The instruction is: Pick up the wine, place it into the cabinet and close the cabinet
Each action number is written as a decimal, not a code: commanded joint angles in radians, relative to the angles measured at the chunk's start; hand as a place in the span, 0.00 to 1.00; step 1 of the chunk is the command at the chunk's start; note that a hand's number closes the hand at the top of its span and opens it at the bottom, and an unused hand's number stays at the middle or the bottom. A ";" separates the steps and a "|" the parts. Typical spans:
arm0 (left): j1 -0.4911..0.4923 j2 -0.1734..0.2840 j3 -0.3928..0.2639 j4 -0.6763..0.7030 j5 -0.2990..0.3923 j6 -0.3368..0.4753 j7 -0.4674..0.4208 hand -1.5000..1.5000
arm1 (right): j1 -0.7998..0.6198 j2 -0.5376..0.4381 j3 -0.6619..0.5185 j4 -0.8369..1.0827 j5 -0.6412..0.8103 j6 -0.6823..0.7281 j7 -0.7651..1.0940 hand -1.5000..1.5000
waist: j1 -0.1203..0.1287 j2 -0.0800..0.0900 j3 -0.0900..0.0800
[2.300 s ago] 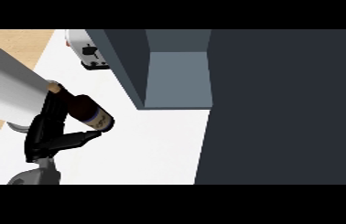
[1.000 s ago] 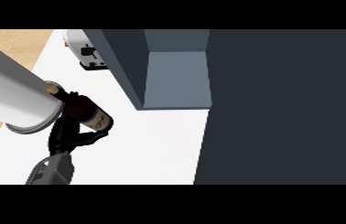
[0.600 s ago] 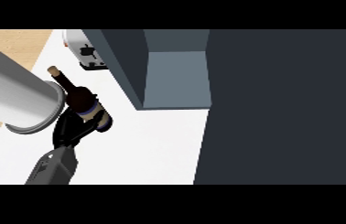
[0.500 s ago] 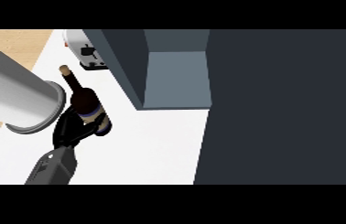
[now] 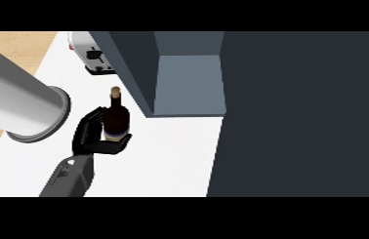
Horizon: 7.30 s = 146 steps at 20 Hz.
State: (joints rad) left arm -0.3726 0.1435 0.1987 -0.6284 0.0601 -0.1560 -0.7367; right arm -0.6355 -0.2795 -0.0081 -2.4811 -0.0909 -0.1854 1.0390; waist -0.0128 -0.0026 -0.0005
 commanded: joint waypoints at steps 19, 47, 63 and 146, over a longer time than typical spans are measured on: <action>0.209 -0.143 -0.383 -0.786 0.105 0.178 0.266 1.00 | 0.061 -0.009 -0.063 -0.076 -0.128 0.027 0.033 0.00 | 0.017 -0.007 0.002; -0.310 -0.141 -0.513 -0.619 0.106 0.705 0.589 1.00 | 0.171 0.047 -0.067 -0.086 -0.134 0.081 -0.065 0.00 | -0.003 0.003 0.001; -0.358 -0.132 -0.473 -0.333 0.182 0.632 0.385 1.00 | 0.106 0.035 -0.107 0.001 -0.159 0.109 -0.081 0.00 | 0.002 0.005 0.000; -0.562 -0.143 -0.286 0.529 0.631 0.457 -0.039 1.00 | 0.006 0.111 -0.005 0.042 -0.178 0.116 -0.081 0.00 | -0.141 0.035 -0.003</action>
State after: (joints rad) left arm -0.9732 0.0006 -0.0852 -0.0922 0.6751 0.3263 -0.7481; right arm -0.6289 -0.1638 -0.0007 -2.3949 -0.2123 -0.0680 0.9201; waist -0.1395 0.0370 -0.0038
